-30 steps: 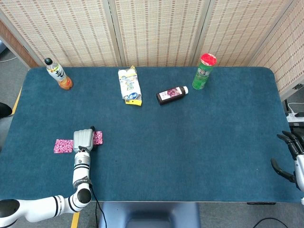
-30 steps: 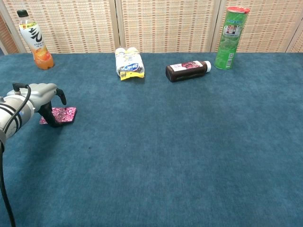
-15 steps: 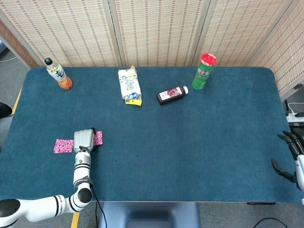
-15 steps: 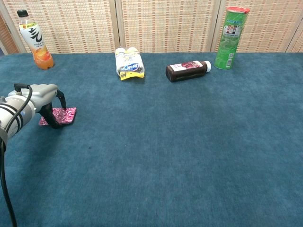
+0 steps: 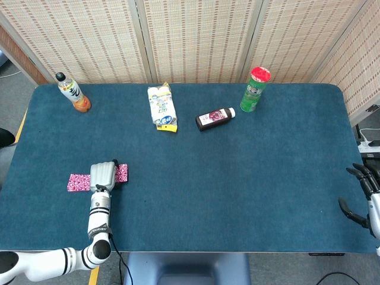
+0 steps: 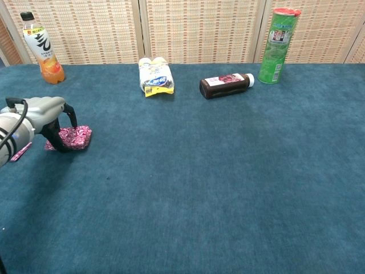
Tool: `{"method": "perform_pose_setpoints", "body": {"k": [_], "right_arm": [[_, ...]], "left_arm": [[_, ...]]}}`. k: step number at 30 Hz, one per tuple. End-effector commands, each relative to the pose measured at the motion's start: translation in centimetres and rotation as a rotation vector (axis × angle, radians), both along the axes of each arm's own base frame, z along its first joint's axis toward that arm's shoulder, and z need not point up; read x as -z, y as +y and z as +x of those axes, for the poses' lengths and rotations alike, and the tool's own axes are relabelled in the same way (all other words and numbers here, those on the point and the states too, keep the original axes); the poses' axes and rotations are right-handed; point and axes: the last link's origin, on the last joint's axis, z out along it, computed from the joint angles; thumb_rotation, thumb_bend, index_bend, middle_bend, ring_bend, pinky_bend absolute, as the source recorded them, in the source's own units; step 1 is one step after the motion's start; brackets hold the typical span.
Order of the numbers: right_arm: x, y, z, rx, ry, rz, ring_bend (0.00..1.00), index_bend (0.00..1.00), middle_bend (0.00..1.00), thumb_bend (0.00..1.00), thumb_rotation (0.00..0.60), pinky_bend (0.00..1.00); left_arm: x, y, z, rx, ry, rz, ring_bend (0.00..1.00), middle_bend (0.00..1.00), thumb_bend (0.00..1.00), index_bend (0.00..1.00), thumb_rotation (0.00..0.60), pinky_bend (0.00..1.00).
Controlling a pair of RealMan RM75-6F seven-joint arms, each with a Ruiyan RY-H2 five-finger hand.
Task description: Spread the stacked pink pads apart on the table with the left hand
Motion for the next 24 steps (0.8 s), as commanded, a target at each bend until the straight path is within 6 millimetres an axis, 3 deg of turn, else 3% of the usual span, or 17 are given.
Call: {"method": "perform_pose_setpoints", "body": {"k": [1,7,15,20,24], "right_arm": [[0.1,0.0,0.0,-0.001,0.002,0.004,0.07,0.19,0.13,0.27,0.6,0.28],[0.1,0.0,0.0,0.001,0.004,0.004,0.07,0.19,0.13,0.27,0.6,0.28],[0.2,0.1,0.1,-0.005,0.007,0.008,0.07,0.19,0.13,0.27,0.6,0.28],[0.3,0.1,0.1,-0.004,0.007,0.005,0.07,0.19,0.13,0.27,0.6,0.28],[0.4,0.1,0.1,-0.001,0.013,0.012,0.07,0.19,0.13,0.27,0.6,0.28]], "left_arm": [[-1.4,-1.0,-0.3,0.022,-0.01,0.011,1.0,1.0,0.24,0.59,0.6,1.0],[-3.9,-4.4,-1.5,0.055,-0.006,0.008,1.0,1.0,0.24,0.59,0.6,1.0],[-6.0,-10.5,-4.9,0.027,0.02,-0.018,1.0,1.0,0.24,0.59,0.6,1.0],[-5.9,-12.1,-6.3,0.012,0.039,-0.026,1.0,1.0,0.24,0.59,0.6,1.0],[-5.0,-12.2,-7.1,-0.002,0.035,-0.035,1.0,1.0,0.24,0.58,0.6,1.0]]}}
